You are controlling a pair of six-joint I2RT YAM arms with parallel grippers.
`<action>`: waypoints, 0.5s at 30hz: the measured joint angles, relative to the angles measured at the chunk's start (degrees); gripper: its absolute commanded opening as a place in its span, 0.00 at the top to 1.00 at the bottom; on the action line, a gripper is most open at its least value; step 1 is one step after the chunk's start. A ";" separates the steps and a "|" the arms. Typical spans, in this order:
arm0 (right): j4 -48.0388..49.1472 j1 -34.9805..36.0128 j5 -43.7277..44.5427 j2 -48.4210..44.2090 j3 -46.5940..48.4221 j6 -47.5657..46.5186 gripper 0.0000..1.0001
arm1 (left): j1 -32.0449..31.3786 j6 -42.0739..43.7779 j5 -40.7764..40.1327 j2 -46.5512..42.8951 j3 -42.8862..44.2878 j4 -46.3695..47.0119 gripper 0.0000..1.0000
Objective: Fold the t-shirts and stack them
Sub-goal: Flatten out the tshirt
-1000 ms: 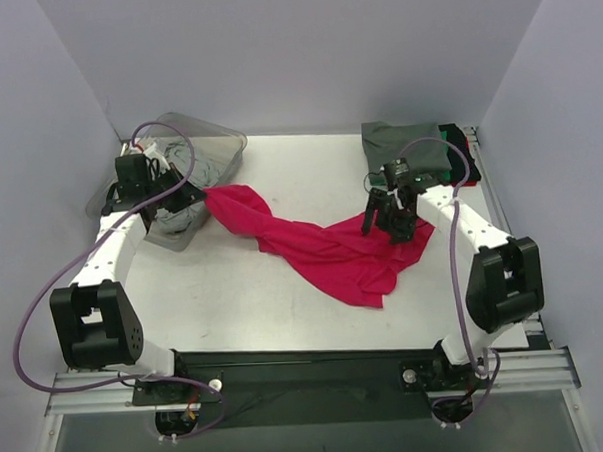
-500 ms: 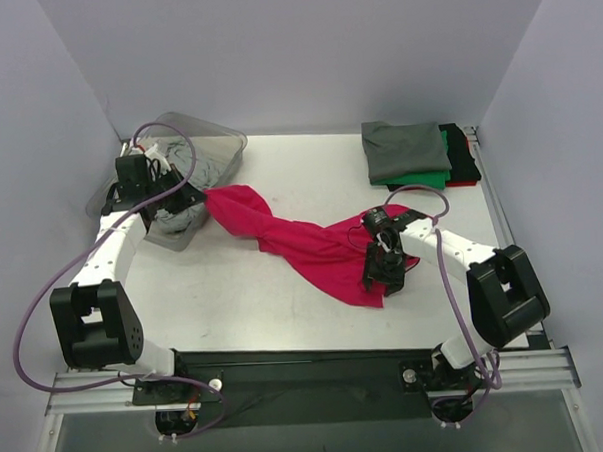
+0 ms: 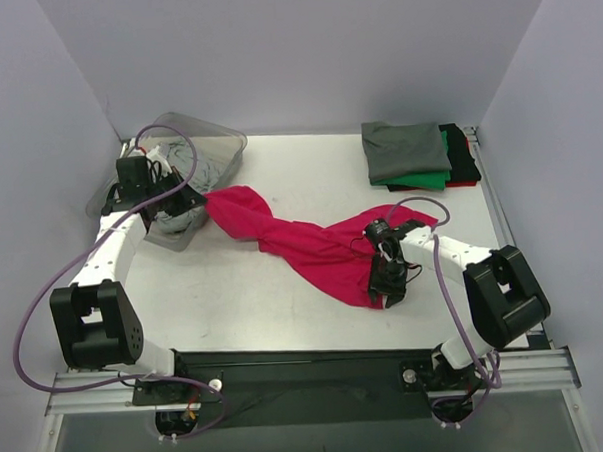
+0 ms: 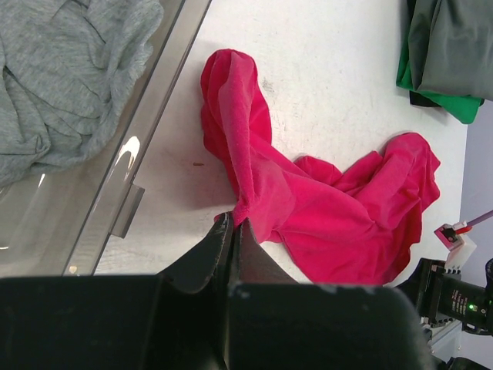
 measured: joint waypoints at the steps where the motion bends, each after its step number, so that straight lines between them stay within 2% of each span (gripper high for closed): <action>1: 0.33 0.00 -0.04 0.02 0.00 0.07 0.68 | 0.00 0.02 -0.02 0.00 -0.02 -0.02 1.00; 3: 1.14 0.00 -0.28 0.17 0.00 0.15 0.71 | 0.00 0.02 -0.02 0.00 -0.02 -0.07 1.00; 6: 2.45 0.00 -0.42 0.61 -0.20 0.37 0.79 | 0.00 0.24 -0.07 0.00 -0.02 -0.31 1.00; 12: 3.56 0.00 -0.90 0.81 -0.94 0.96 1.00 | 0.04 1.11 -0.46 0.00 -0.02 -0.83 1.00; 15: 3.56 -0.02 -1.20 0.74 -0.94 0.98 1.00 | 0.04 1.33 -0.48 0.00 -0.02 -1.01 1.00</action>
